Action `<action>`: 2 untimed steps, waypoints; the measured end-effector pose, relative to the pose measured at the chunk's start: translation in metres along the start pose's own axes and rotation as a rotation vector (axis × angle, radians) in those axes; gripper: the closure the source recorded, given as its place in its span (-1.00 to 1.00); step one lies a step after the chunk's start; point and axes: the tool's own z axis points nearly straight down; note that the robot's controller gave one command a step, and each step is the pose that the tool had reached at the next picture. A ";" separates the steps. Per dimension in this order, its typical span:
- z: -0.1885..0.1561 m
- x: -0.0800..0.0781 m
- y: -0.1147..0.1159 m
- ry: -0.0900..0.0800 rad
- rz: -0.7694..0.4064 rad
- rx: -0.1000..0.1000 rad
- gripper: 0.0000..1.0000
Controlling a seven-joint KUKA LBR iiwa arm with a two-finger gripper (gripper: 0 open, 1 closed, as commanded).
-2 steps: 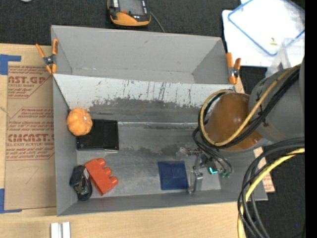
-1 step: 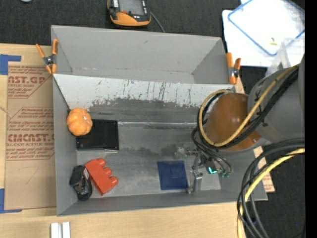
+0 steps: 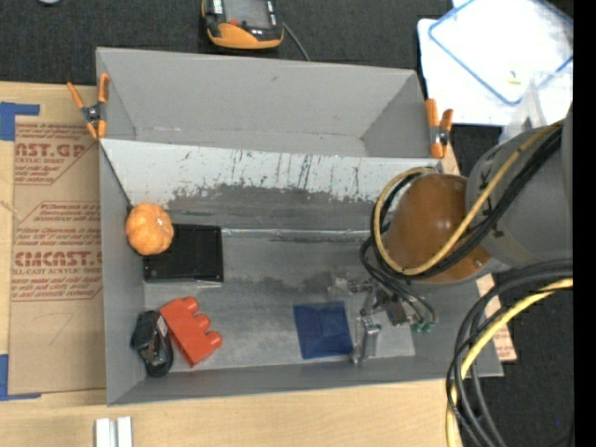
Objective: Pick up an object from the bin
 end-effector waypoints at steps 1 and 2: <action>0.001 0.000 0.000 0.001 0.000 0.000 -1.00; 0.001 0.000 0.000 0.001 0.000 0.000 -1.00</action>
Offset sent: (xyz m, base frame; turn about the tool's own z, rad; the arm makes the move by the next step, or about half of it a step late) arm 0.0000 0.0000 0.0000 0.0000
